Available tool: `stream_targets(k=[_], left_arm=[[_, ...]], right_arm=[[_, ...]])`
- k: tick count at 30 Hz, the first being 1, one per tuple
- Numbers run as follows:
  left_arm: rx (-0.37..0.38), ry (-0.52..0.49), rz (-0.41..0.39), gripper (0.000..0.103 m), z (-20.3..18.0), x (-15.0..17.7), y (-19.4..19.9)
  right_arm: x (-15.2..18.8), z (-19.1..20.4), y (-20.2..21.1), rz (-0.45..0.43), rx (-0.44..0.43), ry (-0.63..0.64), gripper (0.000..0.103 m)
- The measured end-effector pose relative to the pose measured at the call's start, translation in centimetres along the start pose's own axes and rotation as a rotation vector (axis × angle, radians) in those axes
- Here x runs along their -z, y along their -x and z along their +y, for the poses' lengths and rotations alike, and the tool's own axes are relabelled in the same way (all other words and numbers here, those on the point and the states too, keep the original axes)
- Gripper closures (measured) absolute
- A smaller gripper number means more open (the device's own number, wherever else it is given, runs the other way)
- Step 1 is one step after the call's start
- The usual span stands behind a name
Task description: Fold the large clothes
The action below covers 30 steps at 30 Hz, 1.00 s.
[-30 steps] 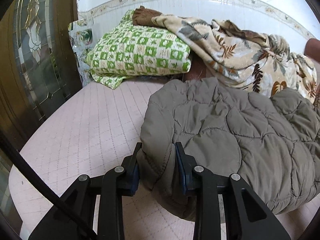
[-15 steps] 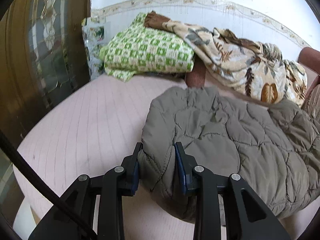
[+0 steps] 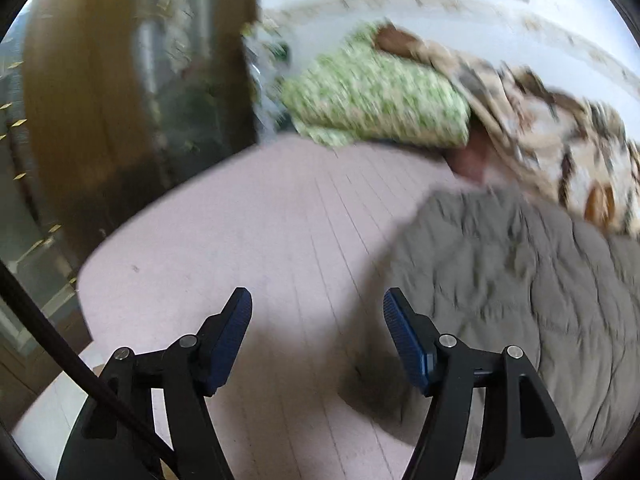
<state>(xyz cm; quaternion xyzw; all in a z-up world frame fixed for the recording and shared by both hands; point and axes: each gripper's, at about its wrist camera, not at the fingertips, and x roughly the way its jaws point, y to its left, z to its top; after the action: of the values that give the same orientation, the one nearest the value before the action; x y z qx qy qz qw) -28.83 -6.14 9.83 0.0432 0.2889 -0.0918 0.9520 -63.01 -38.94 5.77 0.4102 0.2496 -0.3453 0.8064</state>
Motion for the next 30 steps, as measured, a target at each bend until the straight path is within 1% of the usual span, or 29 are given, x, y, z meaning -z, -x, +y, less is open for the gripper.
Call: stream_targets(k=[2,3,5,6,7,9,11,13,15,17,18,19,20,21,24,26,28,30], left_arm=[[0.014,-0.014,-0.045,0.035,-0.7,-0.1,1.1],[0.030,-0.027,-0.060,0.035,-1.3,0.1,1.5],[0.072,-0.060,-0.073,0.035,-2.8,0.6,2.1],[0.108,-0.094,-0.067,0.035,-4.1,1.0,2.4],[0.135,-0.119,-0.061,0.035,-5.2,1.2,2.6],[0.166,-0.166,-0.074,0.035,-7.2,1.7,3.1],[0.192,-0.228,-0.100,0.035,-9.6,2.2,3.8],[0.210,-0.263,-0.096,0.035,-11.3,2.6,3.6],[0.222,-0.294,-0.052,0.035,-12.6,3.0,2.5],[0.220,-0.314,0.025,0.035,-13.5,3.7,0.7],[0.221,-0.315,0.061,0.035,-13.8,4.0,-0.1],[0.223,-0.318,0.085,0.034,-14.0,4.1,-0.8],[0.225,-0.319,0.095,0.034,-14.3,4.1,-1.1],[0.225,-0.319,0.097,0.034,-14.3,4.1,-1.3],[0.214,-0.323,0.111,0.034,-14.8,4.3,-2.0],[0.206,-0.307,0.094,0.034,-14.6,4.4,-1.6],[0.199,-0.301,0.070,0.034,-14.3,4.5,-0.9],[0.199,-0.299,0.048,0.034,-13.8,4.5,0.2]], right_arm=[[0.6,0.4,2.0,-0.092,0.068,0.034,0.034],[0.6,0.9,2.9,-0.135,0.086,0.057,0.034],[0.8,2.8,4.9,-0.268,0.140,0.147,0.034],[0.7,3.6,5.2,-0.294,0.143,0.177,0.034],[0.4,4.8,5.1,-0.304,0.124,0.223,0.034],[0.1,7.5,3.9,-0.293,0.081,0.312,0.034],[0.2,10.4,1.6,-0.252,0.048,0.394,0.034],[0.3,12.6,-0.5,-0.220,0.036,0.447,0.038],[0.4,14.5,-2.8,-0.189,0.033,0.498,0.039],[1.0,14.9,-4.9,-0.161,0.047,0.531,0.040],[1.6,14.8,-6.3,-0.128,0.064,0.540,0.040],[1.8,14.5,-8.2,-0.057,0.083,0.537,0.038],[1.9,14.3,-9.3,-0.017,0.091,0.529,0.037],[1.9,14.1,-10.0,-0.007,0.104,0.527,0.037],[1.8,14.0,-10.7,0.007,0.112,0.520,0.035],[1.8,13.9,-10.7,0.004,0.110,0.516,0.035],[1.7,13.8,-9.5,-0.026,0.101,0.501,0.035],[1.9,13.6,-7.6,-0.065,0.067,0.473,0.034]])
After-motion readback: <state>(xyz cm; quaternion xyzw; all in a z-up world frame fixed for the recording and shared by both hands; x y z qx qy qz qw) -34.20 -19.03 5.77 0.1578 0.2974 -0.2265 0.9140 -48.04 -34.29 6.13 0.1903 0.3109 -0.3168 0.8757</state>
